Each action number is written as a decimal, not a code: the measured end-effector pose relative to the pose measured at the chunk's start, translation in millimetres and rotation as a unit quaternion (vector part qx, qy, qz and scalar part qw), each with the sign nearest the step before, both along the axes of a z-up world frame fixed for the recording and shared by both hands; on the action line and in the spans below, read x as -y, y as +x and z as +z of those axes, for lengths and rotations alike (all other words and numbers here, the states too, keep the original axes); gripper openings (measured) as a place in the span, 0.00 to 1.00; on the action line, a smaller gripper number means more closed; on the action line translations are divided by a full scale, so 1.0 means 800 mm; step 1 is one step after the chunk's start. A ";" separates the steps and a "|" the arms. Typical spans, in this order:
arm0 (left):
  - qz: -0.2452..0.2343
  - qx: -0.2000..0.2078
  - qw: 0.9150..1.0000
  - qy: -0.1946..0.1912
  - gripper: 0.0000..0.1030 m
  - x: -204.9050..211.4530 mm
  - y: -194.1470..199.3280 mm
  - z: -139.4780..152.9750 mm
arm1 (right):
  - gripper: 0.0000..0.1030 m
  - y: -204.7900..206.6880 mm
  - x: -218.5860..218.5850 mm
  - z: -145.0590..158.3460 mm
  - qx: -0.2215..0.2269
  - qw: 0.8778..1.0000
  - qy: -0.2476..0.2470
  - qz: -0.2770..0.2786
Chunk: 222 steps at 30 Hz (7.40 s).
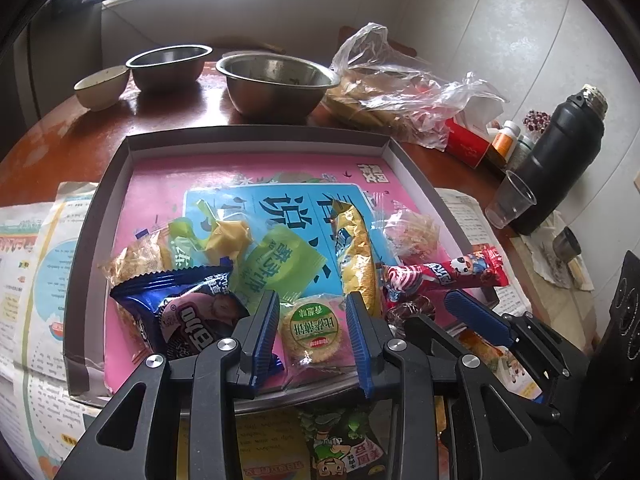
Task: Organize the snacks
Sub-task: 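Open both tools to release the snacks in the box, then withdraw the left tool to the green pack while the right moves to the orange bread roll, then grasp the green snack pack with the left tool while the right grasps the orange bread roll, then carry the green pack and orange bread roll over the grey box with both tools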
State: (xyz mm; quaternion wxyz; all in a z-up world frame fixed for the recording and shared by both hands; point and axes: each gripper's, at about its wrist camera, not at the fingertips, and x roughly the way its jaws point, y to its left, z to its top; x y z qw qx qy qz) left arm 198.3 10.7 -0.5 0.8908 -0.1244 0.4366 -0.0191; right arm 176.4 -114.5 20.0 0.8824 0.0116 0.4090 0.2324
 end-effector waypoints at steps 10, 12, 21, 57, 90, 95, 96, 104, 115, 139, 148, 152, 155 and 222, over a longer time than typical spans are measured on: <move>-0.001 -0.002 1.000 -0.004 0.41 -0.001 -0.003 0.000 | 0.40 -0.002 0.009 0.005 -0.003 1.000 0.010 -0.009; 0.000 -0.001 1.000 -0.006 0.43 -0.002 -0.004 0.000 | 0.40 -0.002 0.010 0.006 -0.002 1.000 0.010 -0.010; 0.003 0.006 1.000 -0.008 0.51 -0.006 -0.009 0.007 | 0.40 -0.004 0.012 0.010 -0.001 1.000 0.012 -0.012; 0.020 0.044 0.999 0.009 0.68 -0.016 -0.060 0.056 | 0.52 -0.033 0.040 0.052 0.020 0.998 0.044 -0.030; 0.005 0.032 0.999 0.031 0.73 0.000 -0.109 0.047 | 0.59 -0.085 0.051 0.043 -0.002 0.998 0.052 -0.034; 0.002 0.027 0.999 0.031 0.73 0.003 -0.114 0.041 | 0.64 -0.091 0.054 0.037 -0.014 0.998 0.047 -0.042; 0.002 0.026 0.999 0.031 0.73 0.003 -0.115 0.040 | 0.64 -0.093 0.055 0.034 -0.019 0.998 0.045 -0.045; -0.002 0.010 0.999 0.032 0.73 0.006 -0.116 0.022 | 0.64 -0.093 0.068 0.014 -0.049 0.995 0.047 -0.078; -0.018 -0.016 0.999 0.037 0.73 0.018 -0.106 -0.003 | 0.64 -0.069 0.067 -0.012 -0.080 0.990 0.034 -0.109; -0.028 -0.049 0.998 0.024 0.73 0.026 -0.080 -0.036 | 0.43 -0.066 0.044 -0.029 -0.017 0.996 -0.081 -0.047; -0.026 -0.044 0.998 0.035 0.73 0.037 -0.074 -0.040 | 0.35 -0.068 0.063 -0.026 -0.019 0.998 -0.039 -0.040; -0.023 -0.032 0.998 0.048 0.57 0.044 -0.074 -0.040 | 0.35 -0.068 0.067 -0.024 -0.021 0.999 -0.026 -0.040; -0.021 -0.026 0.998 0.046 0.37 0.044 -0.074 -0.040 | 0.35 -0.069 0.069 -0.020 -0.019 0.999 -0.015 -0.040; 0.020 0.022 0.999 0.011 0.33 -0.030 -0.007 0.032 | 0.35 0.025 -0.001 0.060 0.038 0.999 0.034 -0.003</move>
